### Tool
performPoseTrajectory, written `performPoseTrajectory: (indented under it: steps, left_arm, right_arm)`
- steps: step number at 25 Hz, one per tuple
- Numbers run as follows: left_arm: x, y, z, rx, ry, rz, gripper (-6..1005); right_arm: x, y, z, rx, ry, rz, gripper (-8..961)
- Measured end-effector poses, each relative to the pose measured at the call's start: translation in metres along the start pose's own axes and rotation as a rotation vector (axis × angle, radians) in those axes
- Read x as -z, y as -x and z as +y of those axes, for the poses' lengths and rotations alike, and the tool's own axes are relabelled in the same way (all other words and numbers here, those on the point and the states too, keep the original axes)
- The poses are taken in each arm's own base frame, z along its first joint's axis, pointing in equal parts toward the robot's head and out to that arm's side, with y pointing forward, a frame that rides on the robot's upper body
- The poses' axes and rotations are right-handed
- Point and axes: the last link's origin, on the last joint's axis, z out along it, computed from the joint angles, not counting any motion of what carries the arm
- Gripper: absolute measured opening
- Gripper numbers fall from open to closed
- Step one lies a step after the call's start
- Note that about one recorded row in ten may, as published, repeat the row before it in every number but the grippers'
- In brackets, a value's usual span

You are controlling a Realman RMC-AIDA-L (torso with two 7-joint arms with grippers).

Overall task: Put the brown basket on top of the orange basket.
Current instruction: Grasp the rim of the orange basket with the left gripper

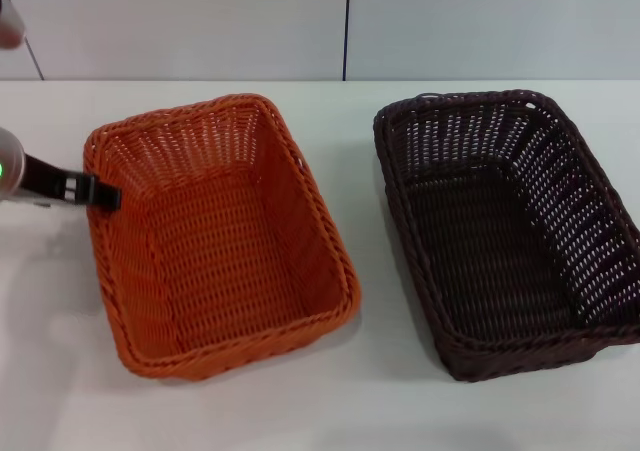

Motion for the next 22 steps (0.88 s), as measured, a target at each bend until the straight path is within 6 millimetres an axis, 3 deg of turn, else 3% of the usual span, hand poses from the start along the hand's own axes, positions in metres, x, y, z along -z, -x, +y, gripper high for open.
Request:
performPoseTrajectory:
  steps: [7,22]
  left_arm:
    - [-0.019,0.012,0.000,0.018,0.002,-0.086,718]
    - [-0.023,0.012,0.016,-0.004,0.031,-0.122,705]
  right_arm:
    - [-0.002,-0.001,0.003,-0.004,0.004,0.006,734]
    - [-0.004,0.000,0.004,-0.004,0.009,-0.005,735]
